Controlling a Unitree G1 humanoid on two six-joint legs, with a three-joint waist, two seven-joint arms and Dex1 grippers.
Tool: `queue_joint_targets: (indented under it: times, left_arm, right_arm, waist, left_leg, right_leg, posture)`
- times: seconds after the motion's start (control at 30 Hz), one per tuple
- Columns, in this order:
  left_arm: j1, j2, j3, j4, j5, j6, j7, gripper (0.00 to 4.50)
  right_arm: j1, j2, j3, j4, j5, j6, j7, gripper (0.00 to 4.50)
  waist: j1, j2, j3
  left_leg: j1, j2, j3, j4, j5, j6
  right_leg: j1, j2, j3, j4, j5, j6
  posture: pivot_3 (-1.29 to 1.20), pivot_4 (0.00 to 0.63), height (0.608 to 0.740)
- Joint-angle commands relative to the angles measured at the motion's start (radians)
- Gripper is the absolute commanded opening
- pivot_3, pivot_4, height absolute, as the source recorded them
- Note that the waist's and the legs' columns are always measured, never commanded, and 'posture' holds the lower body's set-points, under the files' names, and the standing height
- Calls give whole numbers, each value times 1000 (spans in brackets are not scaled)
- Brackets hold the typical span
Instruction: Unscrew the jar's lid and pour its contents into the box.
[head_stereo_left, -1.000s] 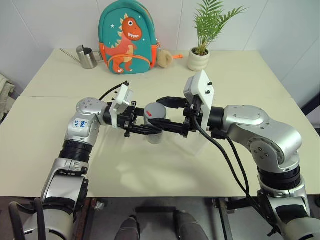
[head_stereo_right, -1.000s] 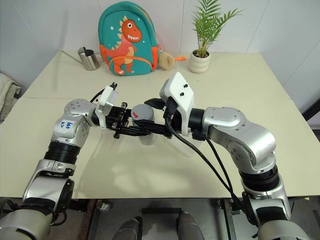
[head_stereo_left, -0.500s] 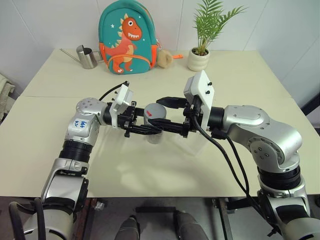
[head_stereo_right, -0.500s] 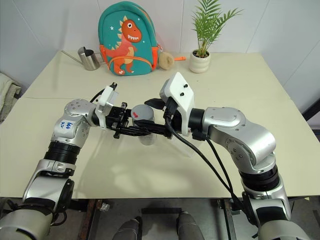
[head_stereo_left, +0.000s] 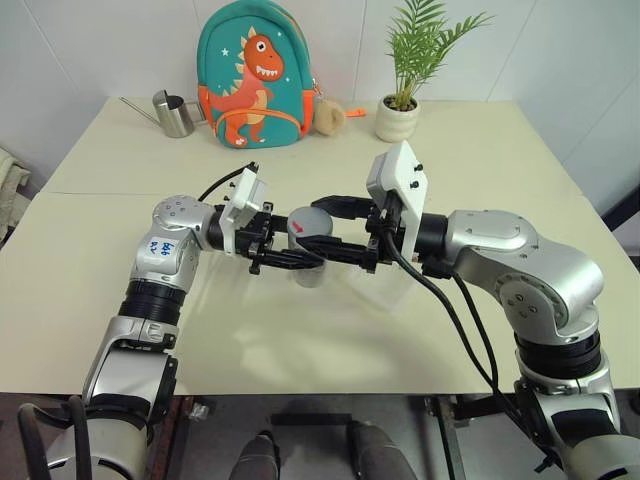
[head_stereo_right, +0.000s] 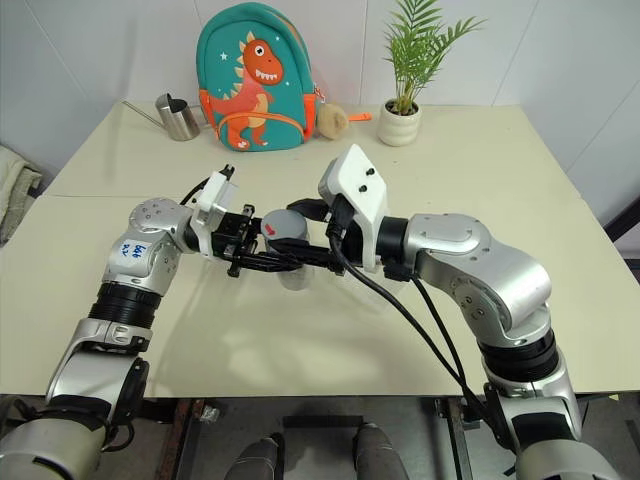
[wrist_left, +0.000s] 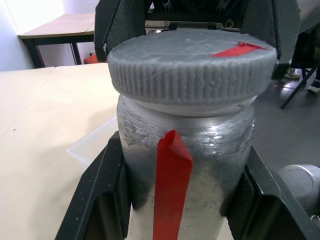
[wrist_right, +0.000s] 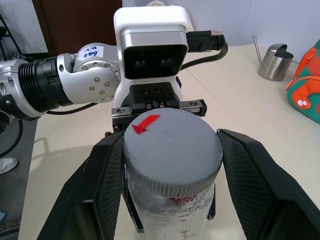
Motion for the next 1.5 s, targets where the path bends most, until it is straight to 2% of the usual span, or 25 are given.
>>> queue_joint_targets:
  times: [0.03,0.33,0.5,0.67,0.8,0.97,1.17,1.5]
  left_arm:
    - [-2,18,-7,-2,21,-8,-30,1940]
    - [7,19,-16,9,34,-12,-35,1940]
    - [0,35,8,18,35,-20,-11,1940]
    - [-50,103,77,110,52,-73,36,1940]
    - [-90,139,117,212,74,-149,63,1940]
    - [-130,115,140,285,86,-219,94,1940]
    - [-132,49,131,272,47,-169,49,1940]
    - [-172,25,116,311,61,-133,-44,1940]
  right_arm:
    - [-62,-5,-51,-8,1,-29,-4,2535]
    - [-123,-46,-87,61,-40,-74,7,2535]
    - [-88,-113,-124,112,-108,-95,-17,2535]
    - [88,-242,-243,153,-186,-93,-67,2535]
    - [295,-295,-362,174,-249,-75,-141,2535]
    - [492,-251,-456,148,-258,-60,-203,2535]
    - [671,-139,-493,151,-287,-94,-292,2535]
    - [786,-50,-517,96,-272,-178,-298,2535]
  waist:
    - [0,0,0]
    - [1,0,0]
    - [2,0,0]
    - [6,0,0]
    - [8,0,0]
    - [5,0,0]
    - [3,0,0]
    - [3,0,0]
  left_leg:
    - [0,0,0,0,0,0]
    - [0,0,0,0,0,0]
    - [0,0,0,0,0,0]
    - [-1,0,0,0,0,0]
    - [-1,-1,0,0,0,0]
    - [0,-1,1,0,0,0]
    - [0,-1,1,2,0,1]
    - [1,-1,0,4,1,2]
  right_leg:
    - [0,0,0,0,0,0]
    - [0,0,0,-1,0,0]
    - [0,0,0,0,0,0]
    - [0,0,0,-1,0,0]
    - [0,-1,0,-1,-1,0]
    - [0,-1,0,0,-1,1]
    - [1,0,1,1,0,1]
    - [2,1,1,2,0,1]
  posture:
    - [0,150,740]
    - [0,150,740]
    - [0,150,740]
    - [0,150,740]
    - [0,150,740]
    - [0,150,740]
    - [0,150,740]
    - [0,150,740]
